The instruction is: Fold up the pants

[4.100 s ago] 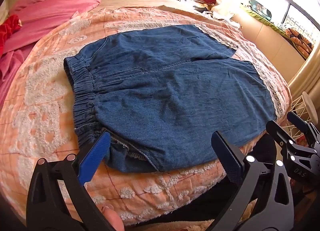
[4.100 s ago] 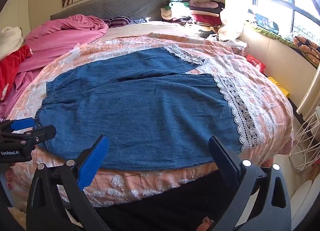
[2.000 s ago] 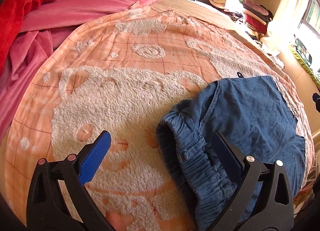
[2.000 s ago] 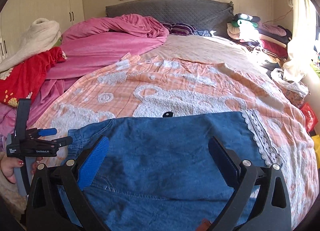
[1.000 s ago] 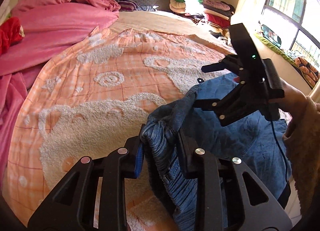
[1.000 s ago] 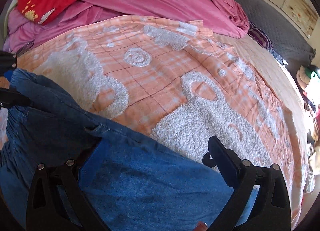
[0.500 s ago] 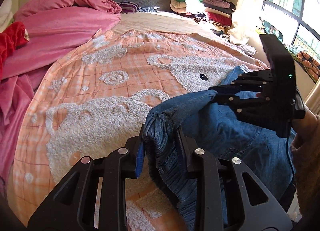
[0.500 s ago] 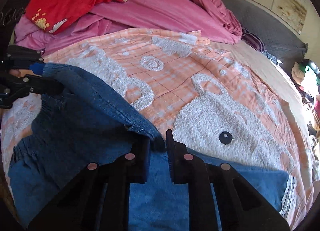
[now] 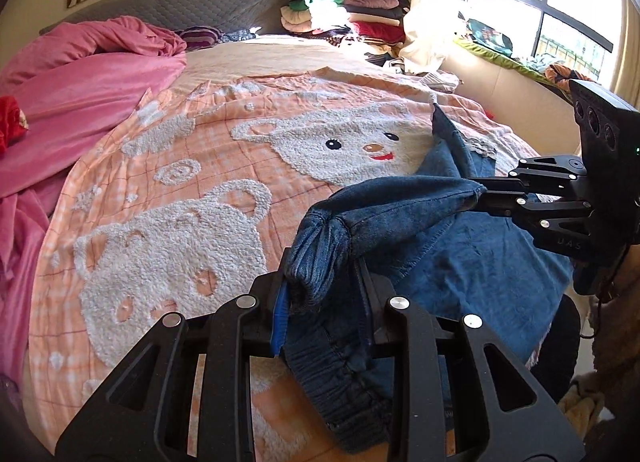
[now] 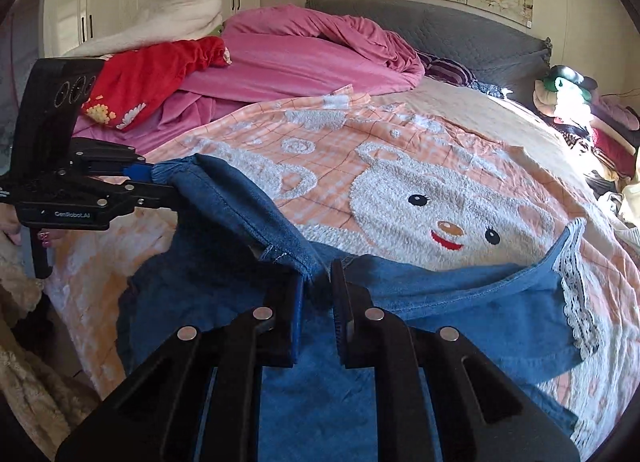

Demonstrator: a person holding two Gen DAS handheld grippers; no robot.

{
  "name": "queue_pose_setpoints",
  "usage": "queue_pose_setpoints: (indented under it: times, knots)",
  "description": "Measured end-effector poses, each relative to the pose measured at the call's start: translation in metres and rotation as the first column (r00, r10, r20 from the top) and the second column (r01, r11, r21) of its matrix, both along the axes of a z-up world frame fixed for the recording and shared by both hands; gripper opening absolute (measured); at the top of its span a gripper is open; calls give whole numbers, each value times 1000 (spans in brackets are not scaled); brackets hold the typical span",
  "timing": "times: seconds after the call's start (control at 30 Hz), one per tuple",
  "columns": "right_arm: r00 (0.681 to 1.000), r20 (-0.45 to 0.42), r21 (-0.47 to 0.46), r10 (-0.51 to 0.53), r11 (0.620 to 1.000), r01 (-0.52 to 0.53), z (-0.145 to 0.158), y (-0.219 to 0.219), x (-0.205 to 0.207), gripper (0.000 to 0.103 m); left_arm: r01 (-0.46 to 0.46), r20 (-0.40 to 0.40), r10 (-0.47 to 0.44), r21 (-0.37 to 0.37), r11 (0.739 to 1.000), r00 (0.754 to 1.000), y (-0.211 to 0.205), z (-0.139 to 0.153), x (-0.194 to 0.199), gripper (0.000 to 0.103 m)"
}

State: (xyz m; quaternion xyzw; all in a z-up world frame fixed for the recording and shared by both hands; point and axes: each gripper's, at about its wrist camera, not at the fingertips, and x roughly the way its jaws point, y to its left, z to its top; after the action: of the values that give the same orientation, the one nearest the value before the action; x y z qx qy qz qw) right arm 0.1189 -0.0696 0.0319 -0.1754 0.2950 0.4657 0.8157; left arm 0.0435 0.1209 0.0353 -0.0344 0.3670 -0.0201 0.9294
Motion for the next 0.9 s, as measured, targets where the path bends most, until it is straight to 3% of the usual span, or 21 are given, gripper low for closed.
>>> queue_pose_setpoints:
  times: [0.27, 0.47, 0.7, 0.9]
  knots:
    - [999, -41, 44, 2, 999, 0, -5, -37, -55, 12, 133, -41, -132, 23, 991, 990, -26, -8, -35, 21]
    - [996, -91, 44, 2, 999, 2, -19, -50, -82, 12, 203, -125, -195, 58, 977, 973, -41, -23, -54, 21]
    - [988, -150, 15, 47, 999, -45, -39, -47, -101, 12, 204, -210, -182, 89, 975, 961, -45, -38, -58, 23]
    - [977, -198, 2, 83, 996, -84, -58, -40, -106, 15, 183, -231, -172, 28, 983, 958, -34, -32, -61, 26]
